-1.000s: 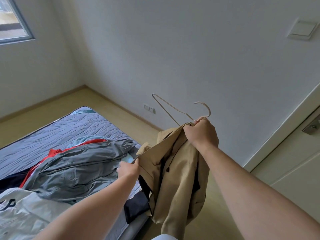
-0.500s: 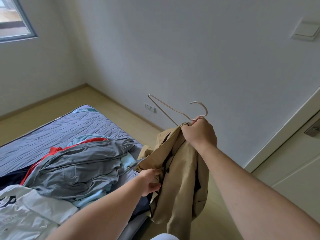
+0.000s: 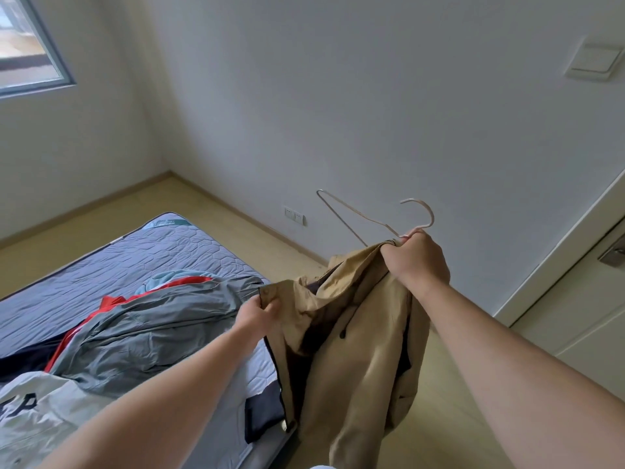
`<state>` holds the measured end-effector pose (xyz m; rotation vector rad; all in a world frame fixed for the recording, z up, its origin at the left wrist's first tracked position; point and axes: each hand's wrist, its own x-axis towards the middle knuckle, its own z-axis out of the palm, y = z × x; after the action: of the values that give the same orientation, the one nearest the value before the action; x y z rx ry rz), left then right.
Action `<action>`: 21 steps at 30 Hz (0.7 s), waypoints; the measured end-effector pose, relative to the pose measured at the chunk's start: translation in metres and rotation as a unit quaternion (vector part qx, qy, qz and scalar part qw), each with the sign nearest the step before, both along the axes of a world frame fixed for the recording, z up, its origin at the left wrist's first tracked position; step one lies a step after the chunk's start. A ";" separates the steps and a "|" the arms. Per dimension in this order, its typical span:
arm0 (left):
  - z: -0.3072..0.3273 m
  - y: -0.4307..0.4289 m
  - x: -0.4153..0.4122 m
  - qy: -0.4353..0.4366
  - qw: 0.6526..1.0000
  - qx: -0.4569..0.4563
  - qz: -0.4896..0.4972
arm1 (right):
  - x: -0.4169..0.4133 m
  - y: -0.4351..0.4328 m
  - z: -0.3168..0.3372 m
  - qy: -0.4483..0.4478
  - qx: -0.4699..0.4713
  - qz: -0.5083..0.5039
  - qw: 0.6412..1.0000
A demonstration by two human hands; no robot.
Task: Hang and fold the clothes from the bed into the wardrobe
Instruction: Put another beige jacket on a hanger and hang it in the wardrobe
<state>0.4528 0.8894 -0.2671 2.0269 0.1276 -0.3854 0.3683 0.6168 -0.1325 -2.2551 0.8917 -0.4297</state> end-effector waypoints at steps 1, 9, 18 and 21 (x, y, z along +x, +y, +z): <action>0.007 0.003 0.005 -0.004 1.000 -0.014 0.005 | 0.001 -0.004 0.000 0.001 0.001 -0.003 1.000; 0.056 0.014 0.021 -0.013 0.989 -0.138 0.046 | 0.003 -0.019 -0.007 0.024 0.012 -0.030 0.999; 0.077 0.010 0.037 -0.069 0.990 -0.098 0.073 | 0.002 -0.019 -0.019 0.049 0.021 -0.019 0.998; 0.089 0.011 0.042 -0.086 0.987 -0.114 0.072 | 0.001 -0.022 -0.019 0.053 0.024 -0.017 0.998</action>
<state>0.4950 0.9001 -0.1782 1.8025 0.1169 -0.1259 0.3692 0.5944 -0.1512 -2.2386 0.9855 -0.3017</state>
